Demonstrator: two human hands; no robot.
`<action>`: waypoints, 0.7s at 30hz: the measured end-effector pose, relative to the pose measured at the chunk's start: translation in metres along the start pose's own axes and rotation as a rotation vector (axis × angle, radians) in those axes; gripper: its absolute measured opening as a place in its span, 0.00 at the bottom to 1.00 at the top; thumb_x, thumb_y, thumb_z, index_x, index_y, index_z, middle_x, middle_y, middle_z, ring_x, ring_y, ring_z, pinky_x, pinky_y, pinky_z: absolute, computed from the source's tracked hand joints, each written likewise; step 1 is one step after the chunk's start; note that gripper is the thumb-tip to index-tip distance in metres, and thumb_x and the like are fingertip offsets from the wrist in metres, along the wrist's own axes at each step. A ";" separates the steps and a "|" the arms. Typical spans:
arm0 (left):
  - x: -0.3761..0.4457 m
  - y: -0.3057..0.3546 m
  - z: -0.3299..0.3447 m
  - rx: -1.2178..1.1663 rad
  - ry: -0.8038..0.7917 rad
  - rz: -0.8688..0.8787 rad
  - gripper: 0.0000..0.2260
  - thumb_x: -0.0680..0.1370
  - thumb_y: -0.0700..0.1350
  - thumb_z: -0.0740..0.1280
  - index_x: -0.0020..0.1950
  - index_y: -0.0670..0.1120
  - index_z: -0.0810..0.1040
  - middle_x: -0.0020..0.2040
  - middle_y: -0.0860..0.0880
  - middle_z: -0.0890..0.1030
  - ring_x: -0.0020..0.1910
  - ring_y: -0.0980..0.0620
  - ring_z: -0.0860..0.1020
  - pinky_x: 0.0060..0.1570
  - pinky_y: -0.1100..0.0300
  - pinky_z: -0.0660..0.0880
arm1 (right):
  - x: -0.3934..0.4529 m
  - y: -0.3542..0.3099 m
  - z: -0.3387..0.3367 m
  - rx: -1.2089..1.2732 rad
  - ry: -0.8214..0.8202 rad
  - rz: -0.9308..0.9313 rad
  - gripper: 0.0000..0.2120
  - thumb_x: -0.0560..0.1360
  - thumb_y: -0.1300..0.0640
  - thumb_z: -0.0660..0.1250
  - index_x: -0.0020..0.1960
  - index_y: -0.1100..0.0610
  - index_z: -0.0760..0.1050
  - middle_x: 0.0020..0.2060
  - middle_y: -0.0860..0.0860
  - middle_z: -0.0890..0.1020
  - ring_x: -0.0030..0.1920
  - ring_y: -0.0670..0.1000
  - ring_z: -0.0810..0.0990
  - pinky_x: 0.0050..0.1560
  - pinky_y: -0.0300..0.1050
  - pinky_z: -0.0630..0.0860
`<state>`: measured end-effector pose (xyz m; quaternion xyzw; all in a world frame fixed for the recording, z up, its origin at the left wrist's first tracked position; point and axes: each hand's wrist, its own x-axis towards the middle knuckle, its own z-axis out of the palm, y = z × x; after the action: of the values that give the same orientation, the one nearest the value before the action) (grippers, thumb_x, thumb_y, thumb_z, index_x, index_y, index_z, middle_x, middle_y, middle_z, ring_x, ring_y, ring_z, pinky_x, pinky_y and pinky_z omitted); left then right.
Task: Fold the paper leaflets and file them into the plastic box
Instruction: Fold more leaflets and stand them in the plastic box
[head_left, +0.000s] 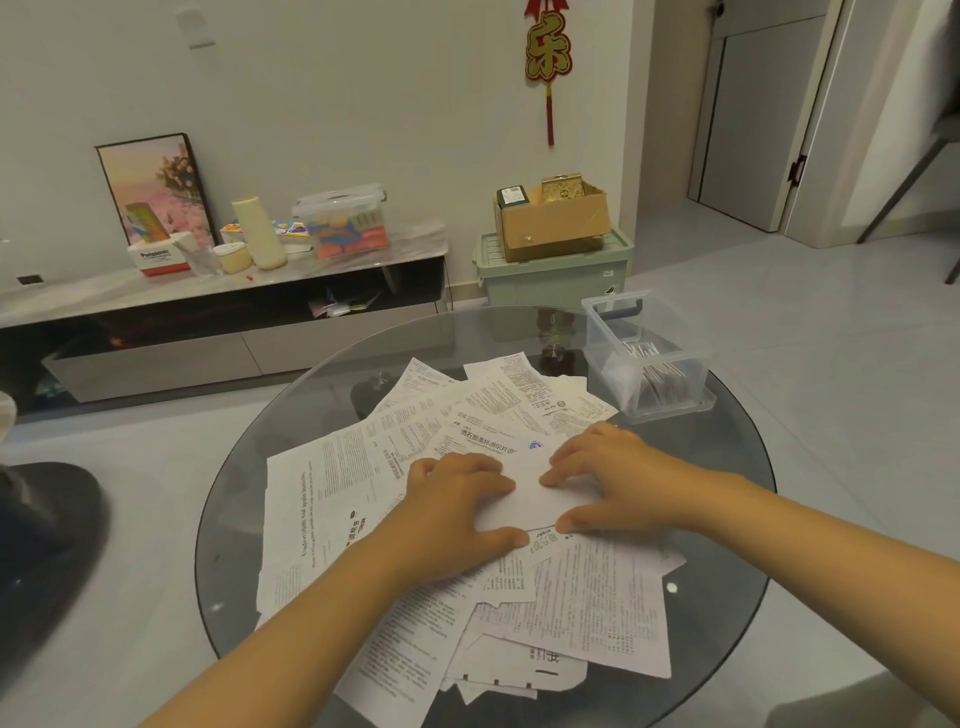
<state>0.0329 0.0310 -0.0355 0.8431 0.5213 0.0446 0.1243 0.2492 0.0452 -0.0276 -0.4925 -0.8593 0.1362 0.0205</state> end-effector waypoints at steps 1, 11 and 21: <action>0.001 0.000 0.000 0.011 0.003 0.010 0.27 0.74 0.64 0.64 0.70 0.57 0.68 0.71 0.59 0.65 0.71 0.57 0.58 0.69 0.57 0.48 | 0.000 0.001 0.000 -0.019 -0.002 -0.009 0.26 0.72 0.38 0.65 0.68 0.43 0.68 0.67 0.41 0.68 0.67 0.46 0.60 0.68 0.44 0.57; 0.001 0.004 -0.009 -0.132 0.079 0.005 0.13 0.80 0.54 0.59 0.49 0.50 0.82 0.44 0.53 0.82 0.45 0.53 0.77 0.51 0.52 0.75 | -0.002 -0.004 0.002 -0.047 0.109 -0.114 0.18 0.77 0.45 0.60 0.64 0.49 0.75 0.60 0.43 0.77 0.61 0.45 0.66 0.65 0.43 0.64; 0.004 0.006 -0.006 -0.219 0.165 -0.086 0.07 0.76 0.52 0.66 0.52 0.55 0.76 0.49 0.58 0.79 0.48 0.58 0.75 0.49 0.58 0.74 | 0.005 -0.016 0.006 0.162 0.254 0.114 0.03 0.75 0.50 0.65 0.44 0.49 0.73 0.36 0.43 0.75 0.43 0.48 0.72 0.34 0.38 0.64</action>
<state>0.0389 0.0326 -0.0287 0.7949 0.5573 0.1650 0.1742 0.2325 0.0405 -0.0297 -0.5505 -0.8067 0.1424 0.1610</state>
